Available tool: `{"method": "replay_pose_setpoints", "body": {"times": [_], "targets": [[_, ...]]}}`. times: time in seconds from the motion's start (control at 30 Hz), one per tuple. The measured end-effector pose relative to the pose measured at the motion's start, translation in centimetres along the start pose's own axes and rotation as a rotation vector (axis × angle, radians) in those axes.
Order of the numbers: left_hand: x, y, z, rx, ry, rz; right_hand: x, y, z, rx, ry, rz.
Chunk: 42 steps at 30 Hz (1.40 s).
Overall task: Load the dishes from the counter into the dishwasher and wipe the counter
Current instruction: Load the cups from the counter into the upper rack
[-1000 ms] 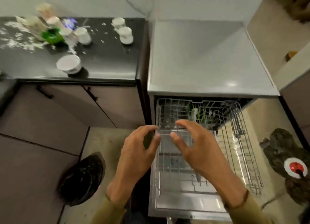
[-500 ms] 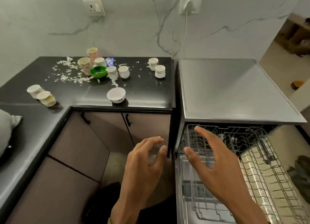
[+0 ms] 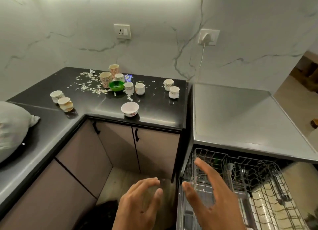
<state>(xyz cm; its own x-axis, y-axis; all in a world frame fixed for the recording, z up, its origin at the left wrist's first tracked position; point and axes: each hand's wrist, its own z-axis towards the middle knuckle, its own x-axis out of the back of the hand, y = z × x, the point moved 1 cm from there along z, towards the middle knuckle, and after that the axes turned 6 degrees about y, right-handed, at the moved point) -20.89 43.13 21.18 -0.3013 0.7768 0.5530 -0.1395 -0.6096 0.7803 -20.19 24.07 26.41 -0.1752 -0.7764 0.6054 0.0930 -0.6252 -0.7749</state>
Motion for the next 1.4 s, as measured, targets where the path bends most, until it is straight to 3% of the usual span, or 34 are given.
{"method": "replay_pose_setpoints", "body": {"times": [0.3, 0.57, 0.83, 1.17, 1.4], "targets": [[1.1, -2.3, 3.8, 0.117, -0.023, -0.036, -4.2, 0.0, 2.7, -0.018, -0.117, 0.009], [4.1, -5.9, 13.5, 0.148, -0.037, -0.065, -10.0, -2.8, 11.6, 0.015, -0.091, 0.031], [6.2, -8.9, 22.4, 0.046, -0.126, -0.035, -14.8, -4.6, 17.1, -0.026, -0.038, 0.065], [3.0, -11.0, 27.4, 0.118, -0.146, -0.046, -16.3, -2.6, 23.5, -0.074, -0.061, 0.11], [1.2, -10.2, 32.0, 0.259, 0.01, -0.055, -15.8, -1.2, 31.4, 0.042, -0.229, 0.108]]}}
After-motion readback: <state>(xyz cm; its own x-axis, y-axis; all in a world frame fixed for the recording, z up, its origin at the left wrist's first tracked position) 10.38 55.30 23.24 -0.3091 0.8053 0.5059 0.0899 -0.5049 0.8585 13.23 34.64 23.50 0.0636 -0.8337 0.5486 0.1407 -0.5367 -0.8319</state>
